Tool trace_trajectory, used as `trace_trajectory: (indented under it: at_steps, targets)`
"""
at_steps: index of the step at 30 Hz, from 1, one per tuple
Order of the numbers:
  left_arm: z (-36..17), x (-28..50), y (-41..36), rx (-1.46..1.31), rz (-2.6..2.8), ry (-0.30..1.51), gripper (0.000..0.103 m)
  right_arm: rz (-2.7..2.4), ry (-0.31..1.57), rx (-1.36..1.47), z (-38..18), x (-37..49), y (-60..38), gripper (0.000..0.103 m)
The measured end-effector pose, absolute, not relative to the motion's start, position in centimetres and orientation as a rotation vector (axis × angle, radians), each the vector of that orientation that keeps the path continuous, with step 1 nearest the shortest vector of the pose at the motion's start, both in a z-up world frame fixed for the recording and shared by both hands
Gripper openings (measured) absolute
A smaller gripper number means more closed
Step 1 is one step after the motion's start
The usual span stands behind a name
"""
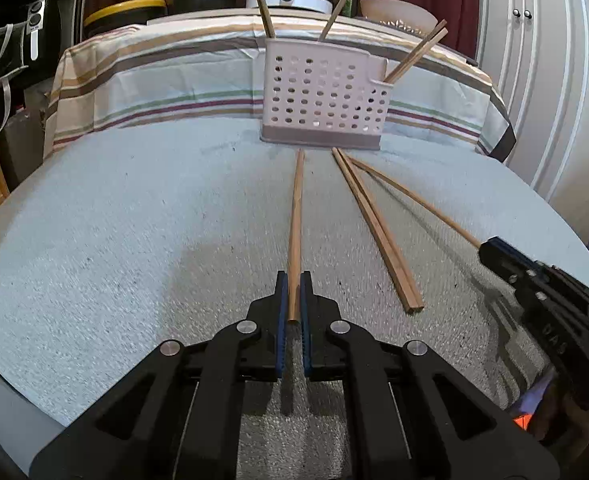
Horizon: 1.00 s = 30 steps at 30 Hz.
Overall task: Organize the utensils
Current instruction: 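Lift both held chopsticks upright and carry them over the caddy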
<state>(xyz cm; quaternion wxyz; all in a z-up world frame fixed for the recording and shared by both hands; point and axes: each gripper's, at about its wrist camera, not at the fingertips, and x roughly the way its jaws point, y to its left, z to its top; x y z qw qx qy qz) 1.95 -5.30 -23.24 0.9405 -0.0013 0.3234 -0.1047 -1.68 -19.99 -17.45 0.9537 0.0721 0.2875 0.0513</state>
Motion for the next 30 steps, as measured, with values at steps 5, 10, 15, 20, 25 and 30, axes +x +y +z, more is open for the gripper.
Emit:
trace_trajectory:
  at_steps: [5,10,15,20,25,30]
  targets:
    - [-22.2,1.6,-5.1,0.008,-0.208,0.614,0.006,0.096,0.526,0.140,-15.6,-2.3,-20.3,0.007]
    - [-20.8,1.1,-5.0,0.028,-0.203,0.562,0.006,0.096,0.477,0.122,-13.8,-2.8,-20.2,0.006]
    - [-18.8,0.7,-4.6,0.029,-0.203,0.507,0.006,0.093,0.434,0.128,-11.9,-3.1,-20.7,0.006]
    - [-16.4,0.6,-4.1,0.022,-0.202,0.452,0.006,0.087,0.379,0.132,-9.3,-3.5,-21.4,0.006]
    - [-14.1,0.8,-3.4,0.016,-0.199,0.401,0.006,0.082,0.345,0.140,-7.1,-3.3,-22.1,0.006]
    - [-12.8,2.5,-2.9,-0.009,-0.208,0.386,0.006,0.090,0.336,0.151,-6.0,-2.1,-22.5,0.006]
